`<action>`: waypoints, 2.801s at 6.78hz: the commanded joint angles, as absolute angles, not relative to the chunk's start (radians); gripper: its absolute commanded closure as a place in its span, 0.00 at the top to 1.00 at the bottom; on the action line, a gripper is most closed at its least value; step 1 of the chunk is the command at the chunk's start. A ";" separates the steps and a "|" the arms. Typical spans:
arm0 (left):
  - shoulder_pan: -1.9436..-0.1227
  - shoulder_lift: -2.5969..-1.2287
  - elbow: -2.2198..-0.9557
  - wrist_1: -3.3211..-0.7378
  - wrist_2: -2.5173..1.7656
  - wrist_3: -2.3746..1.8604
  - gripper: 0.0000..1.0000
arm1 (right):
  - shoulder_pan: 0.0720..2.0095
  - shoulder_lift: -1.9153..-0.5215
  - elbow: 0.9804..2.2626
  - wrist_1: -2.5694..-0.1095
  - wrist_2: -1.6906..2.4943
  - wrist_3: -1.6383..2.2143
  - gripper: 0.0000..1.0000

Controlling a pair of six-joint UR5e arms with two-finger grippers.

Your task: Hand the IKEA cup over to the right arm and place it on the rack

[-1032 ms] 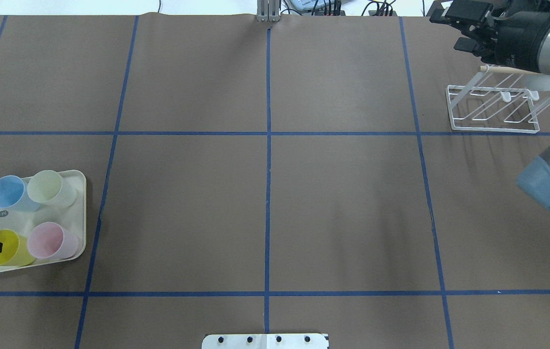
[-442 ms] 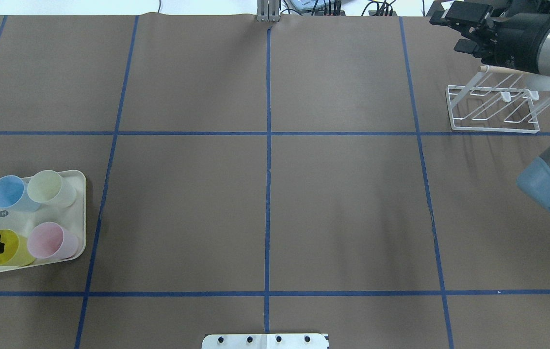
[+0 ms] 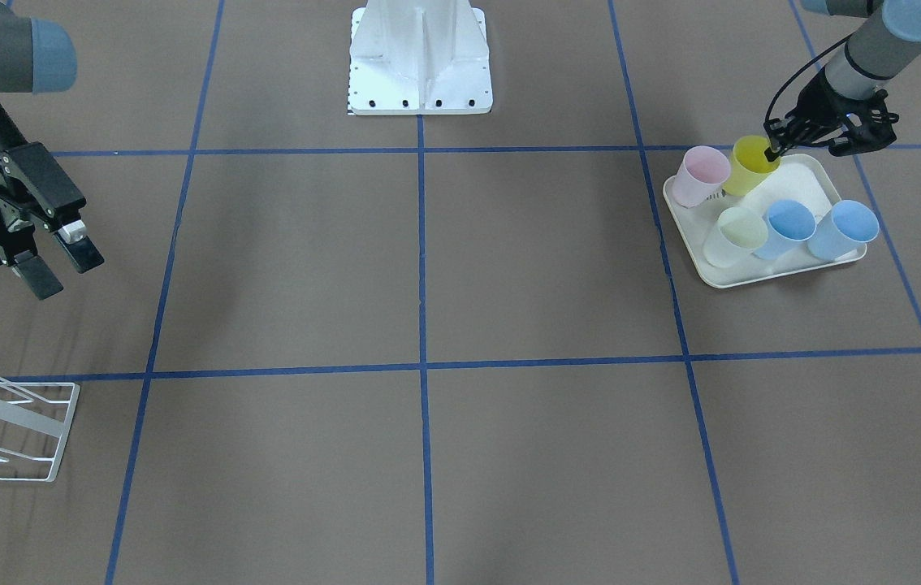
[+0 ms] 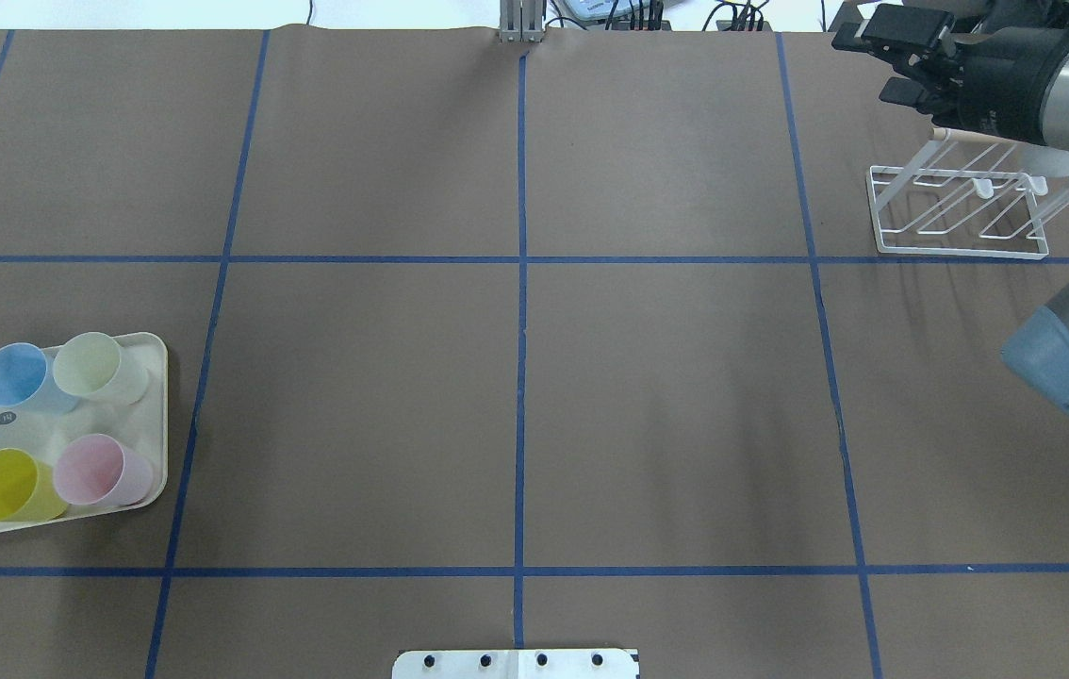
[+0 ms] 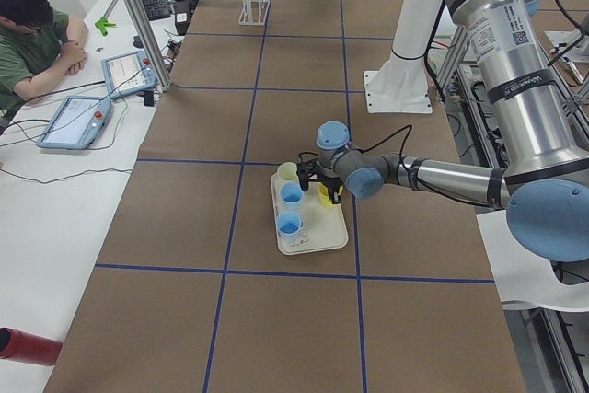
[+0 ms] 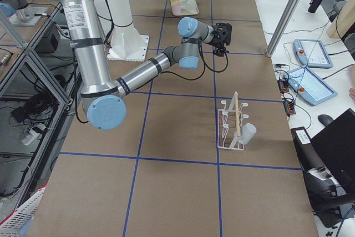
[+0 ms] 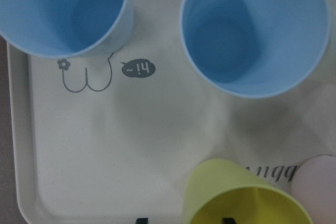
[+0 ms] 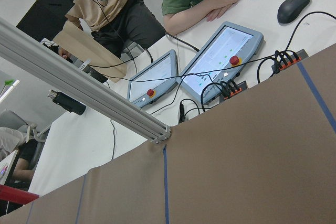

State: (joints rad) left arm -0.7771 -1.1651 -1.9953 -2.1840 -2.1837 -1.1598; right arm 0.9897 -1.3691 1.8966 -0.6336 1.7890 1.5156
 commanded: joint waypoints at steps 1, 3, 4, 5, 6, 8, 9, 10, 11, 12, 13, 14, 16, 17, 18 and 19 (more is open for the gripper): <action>-0.912 -1.073 -2.066 -2.177 -2.267 -1.146 0.00 | 0.986 -1.368 1.896 -0.634 1.789 1.516 1.00; -1.140 -1.037 -2.069 -2.117 -2.324 -0.902 0.00 | 0.968 -1.368 1.898 -0.634 1.787 1.517 1.00; -1.229 -1.043 -2.088 -2.067 -2.333 -0.808 0.00 | 0.956 -1.367 1.901 -0.634 1.787 1.519 1.00; -1.302 -1.055 -2.107 -2.036 -2.354 -0.790 0.00 | 0.944 -1.367 1.901 -0.634 1.786 1.534 1.00; -1.328 -1.131 -2.111 -2.033 -2.358 -0.793 0.00 | 0.937 -1.367 1.899 -0.632 1.787 1.535 1.00; -1.344 -1.427 -2.097 -1.875 -2.353 -0.921 0.00 | 0.922 -1.367 1.893 -0.611 1.787 1.543 1.00; -1.339 -1.575 -2.051 -1.881 -2.350 -1.110 0.00 | 0.908 -1.365 1.896 -0.611 1.787 1.584 1.00; -1.319 -1.662 -2.027 -1.903 -2.349 -1.281 0.00 | 0.897 -1.329 1.893 -0.609 1.789 1.645 1.00; -1.272 -1.704 -2.020 -1.977 -2.324 -1.439 0.00 | 0.873 -1.283 1.894 -0.609 1.789 1.755 1.00; -1.199 -1.738 -2.016 -2.088 -2.250 -1.642 0.00 | 0.838 -1.244 1.894 -0.594 1.786 1.840 1.00; -1.113 -1.767 -2.014 -2.229 -2.143 -1.871 0.00 | 0.801 -1.215 1.891 -0.575 1.784 1.900 1.00; -1.006 -1.787 -2.013 -2.366 -2.009 -2.078 0.00 | 0.778 -1.201 1.896 -0.574 1.781 1.917 1.00; -0.768 -1.853 -1.982 -2.588 -1.727 -2.326 0.00 | 0.747 -1.142 1.893 -0.525 1.763 2.038 1.00; -0.656 -1.874 -1.968 -2.679 -1.559 -2.380 0.00 | 0.697 -1.137 1.881 -0.412 1.693 2.140 1.00; -0.599 -1.875 -1.948 -2.779 -1.480 -2.422 0.00 | 0.652 -1.138 1.873 -0.359 1.636 2.148 1.00; -0.554 -1.900 -1.906 -2.900 -1.407 -2.460 0.00 | 0.628 -1.138 1.871 -0.356 1.614 2.146 1.00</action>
State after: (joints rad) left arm -0.6195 -1.8775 -1.9449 -2.7686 -1.5058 -2.4094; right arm 0.6651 -1.1396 1.8762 -0.3872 1.6548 2.1316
